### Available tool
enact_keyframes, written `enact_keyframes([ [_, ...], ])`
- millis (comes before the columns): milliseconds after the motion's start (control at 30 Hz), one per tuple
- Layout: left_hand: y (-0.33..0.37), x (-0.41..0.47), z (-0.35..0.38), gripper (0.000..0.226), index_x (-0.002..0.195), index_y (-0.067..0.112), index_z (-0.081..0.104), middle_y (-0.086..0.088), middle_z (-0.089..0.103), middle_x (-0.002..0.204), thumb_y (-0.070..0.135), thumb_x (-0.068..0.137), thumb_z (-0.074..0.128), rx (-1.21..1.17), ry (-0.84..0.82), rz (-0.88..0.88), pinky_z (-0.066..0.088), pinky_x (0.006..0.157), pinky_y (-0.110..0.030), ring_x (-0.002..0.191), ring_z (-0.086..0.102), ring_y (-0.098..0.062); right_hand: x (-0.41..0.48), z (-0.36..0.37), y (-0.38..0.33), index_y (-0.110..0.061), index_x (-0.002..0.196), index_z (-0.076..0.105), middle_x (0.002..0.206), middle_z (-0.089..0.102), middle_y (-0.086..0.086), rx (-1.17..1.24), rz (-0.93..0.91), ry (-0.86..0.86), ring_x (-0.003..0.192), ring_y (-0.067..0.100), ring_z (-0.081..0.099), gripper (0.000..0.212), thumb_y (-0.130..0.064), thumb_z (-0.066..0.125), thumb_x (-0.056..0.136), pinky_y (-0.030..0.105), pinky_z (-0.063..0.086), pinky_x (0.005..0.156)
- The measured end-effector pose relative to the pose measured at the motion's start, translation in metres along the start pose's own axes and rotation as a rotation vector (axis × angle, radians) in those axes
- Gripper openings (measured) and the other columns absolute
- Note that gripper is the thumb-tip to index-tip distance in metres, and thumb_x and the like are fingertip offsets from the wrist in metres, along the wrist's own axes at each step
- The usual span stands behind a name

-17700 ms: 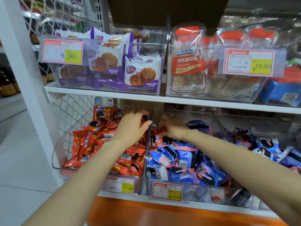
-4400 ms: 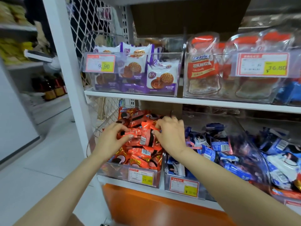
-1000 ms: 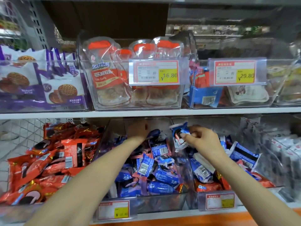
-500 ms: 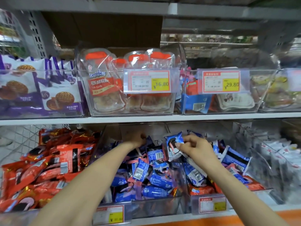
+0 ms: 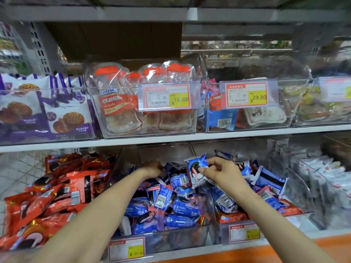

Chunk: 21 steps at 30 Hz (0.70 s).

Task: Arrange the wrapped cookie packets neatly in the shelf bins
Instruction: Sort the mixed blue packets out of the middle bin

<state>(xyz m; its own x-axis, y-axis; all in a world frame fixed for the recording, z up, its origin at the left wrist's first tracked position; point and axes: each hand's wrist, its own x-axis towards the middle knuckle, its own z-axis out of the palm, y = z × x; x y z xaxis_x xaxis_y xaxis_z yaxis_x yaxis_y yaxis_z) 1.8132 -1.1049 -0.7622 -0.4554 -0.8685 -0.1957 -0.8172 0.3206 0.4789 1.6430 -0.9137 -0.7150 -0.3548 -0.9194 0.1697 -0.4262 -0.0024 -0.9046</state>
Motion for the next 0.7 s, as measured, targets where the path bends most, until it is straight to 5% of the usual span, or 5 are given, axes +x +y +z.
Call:
enact_keyframes([
  [167, -0.005, -0.014, -0.006, 0.025, 0.106, 0.010, 0.048, -0.002, 0.053, 0.091, 0.011, 0.087, 0.063, -0.207, 0.063, -0.016, 0.049, 0.071, -0.027, 0.086, 0.054, -0.018, 0.002, 0.005, -0.003, -0.019, 0.092, 0.060, 0.058, 0.046, -0.003, 0.018, 0.008, -0.031, 0.059, 0.012, 0.045, 0.014, -0.022, 0.071, 0.083, 0.022, 0.039, 0.059],
  [267, -0.003, -0.030, -0.010, 0.041, 0.117, 0.009, 0.046, -0.012, 0.059, 0.110, 0.006, 0.081, 0.065, -0.371, 0.157, 0.008, 0.052, 0.087, -0.043, 0.096, 0.063, -0.030, 0.001, 0.007, -0.004, -0.020, 0.096, 0.058, 0.064, 0.052, -0.001, -0.009, 0.007, -0.026, 0.065, 0.011, 0.052, 0.018, -0.023, 0.071, 0.084, 0.017, 0.041, 0.062],
  [400, 0.013, -0.074, -0.022, 0.029, 0.112, 0.017, 0.054, 0.004, 0.062, 0.092, 0.014, 0.084, 0.063, -0.443, 0.370, 0.124, 0.045, 0.069, -0.013, 0.072, 0.065, -0.002, -0.002, 0.004, -0.005, -0.020, 0.094, 0.055, 0.066, 0.051, 0.003, -0.008, 0.023, -0.022, 0.063, 0.011, 0.050, 0.015, -0.019, 0.068, 0.086, 0.014, 0.041, 0.057],
  [467, 0.024, -0.095, -0.024, 0.031, 0.111, 0.015, 0.058, 0.002, 0.064, 0.094, 0.020, 0.082, 0.067, -0.490, 0.400, 0.176, 0.042, 0.072, -0.016, 0.083, 0.065, -0.006, -0.002, -0.003, -0.005, -0.016, 0.095, 0.054, 0.064, 0.049, 0.003, 0.037, 0.060, 0.004, 0.057, 0.009, 0.046, 0.014, -0.014, 0.066, 0.087, 0.011, 0.039, 0.051],
  [700, 0.098, -0.112, -0.006, 0.021, 0.103, 0.014, 0.057, 0.003, 0.060, 0.085, 0.013, 0.084, 0.066, -0.544, 0.271, 0.345, 0.042, 0.077, -0.026, 0.082, 0.056, -0.014, -0.001, -0.065, 0.008, -0.017, 0.085, 0.058, 0.075, 0.059, 0.002, -0.007, 0.139, 0.175, 0.066, 0.016, 0.052, 0.015, -0.017, 0.072, 0.081, 0.036, 0.051, 0.074],
])
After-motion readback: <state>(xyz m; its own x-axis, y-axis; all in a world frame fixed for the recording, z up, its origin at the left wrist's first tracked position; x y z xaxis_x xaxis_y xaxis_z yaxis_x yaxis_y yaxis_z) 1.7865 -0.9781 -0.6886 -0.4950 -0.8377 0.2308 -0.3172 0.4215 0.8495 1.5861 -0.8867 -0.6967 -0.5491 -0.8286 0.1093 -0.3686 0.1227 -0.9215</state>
